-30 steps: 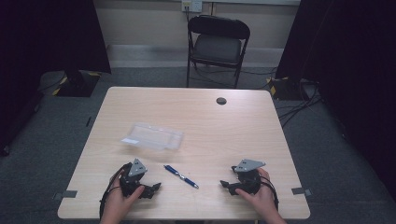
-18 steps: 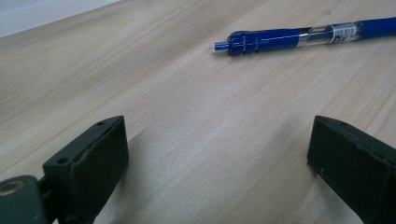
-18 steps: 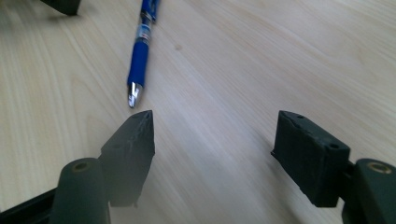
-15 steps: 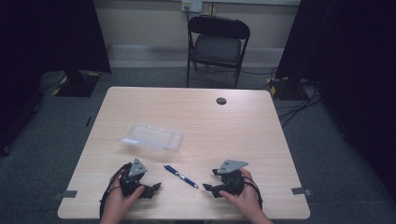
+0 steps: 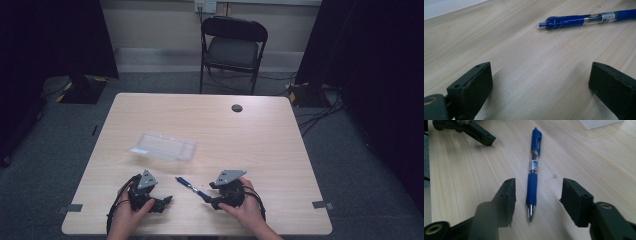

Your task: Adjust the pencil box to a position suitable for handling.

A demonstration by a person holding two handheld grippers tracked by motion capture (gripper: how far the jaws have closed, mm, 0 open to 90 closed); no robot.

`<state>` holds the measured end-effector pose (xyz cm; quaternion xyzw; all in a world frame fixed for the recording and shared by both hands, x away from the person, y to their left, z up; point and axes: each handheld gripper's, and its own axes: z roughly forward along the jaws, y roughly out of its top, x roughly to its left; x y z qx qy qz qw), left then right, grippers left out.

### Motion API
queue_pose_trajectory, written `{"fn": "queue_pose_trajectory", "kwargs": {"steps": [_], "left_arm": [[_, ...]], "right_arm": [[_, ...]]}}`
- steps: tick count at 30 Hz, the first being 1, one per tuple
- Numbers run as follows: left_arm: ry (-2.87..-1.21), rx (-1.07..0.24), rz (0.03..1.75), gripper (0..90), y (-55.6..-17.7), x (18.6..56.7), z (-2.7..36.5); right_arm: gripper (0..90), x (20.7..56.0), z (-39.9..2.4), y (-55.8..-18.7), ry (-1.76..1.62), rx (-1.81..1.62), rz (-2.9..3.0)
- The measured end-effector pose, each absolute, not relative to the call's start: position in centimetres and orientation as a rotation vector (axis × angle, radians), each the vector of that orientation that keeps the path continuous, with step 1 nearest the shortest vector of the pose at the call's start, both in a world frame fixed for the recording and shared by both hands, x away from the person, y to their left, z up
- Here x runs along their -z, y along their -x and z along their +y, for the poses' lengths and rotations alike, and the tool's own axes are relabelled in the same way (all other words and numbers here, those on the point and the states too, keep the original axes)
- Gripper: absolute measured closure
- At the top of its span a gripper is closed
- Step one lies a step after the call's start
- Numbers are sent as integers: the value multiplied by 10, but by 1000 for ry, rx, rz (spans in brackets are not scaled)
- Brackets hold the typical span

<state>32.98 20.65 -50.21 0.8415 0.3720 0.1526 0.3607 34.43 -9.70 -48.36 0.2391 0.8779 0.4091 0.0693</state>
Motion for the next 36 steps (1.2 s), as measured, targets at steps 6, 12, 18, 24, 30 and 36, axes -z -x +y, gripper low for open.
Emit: {"fn": "queue_pose_trajectory", "kwargs": {"steps": [6, 12, 18, 24, 30, 36], "left_arm": [[-2168, -393, 959, 48, -330, 502, 206], [-2168, -393, 959, 48, -330, 502, 207], [-2168, -393, 958, 48, -330, 502, 206], [-2168, -393, 959, 48, -330, 502, 206], [-2169, -393, 959, 48, -330, 502, 206], [-2171, -394, 957, 48, -330, 502, 207]], "right_arm": [[533, 491, -87, -344, -705, -1209, 2665], [619, 494, -80, -345, -714, -1200, 2667], [798, 494, -79, -345, -720, -1191, 2652], [807, 492, -75, -341, -658, -1128, 2646], [809, 488, -86, -342, -644, -1118, 2645], [809, 482, -117, -344, -677, -1134, 2618]]}}
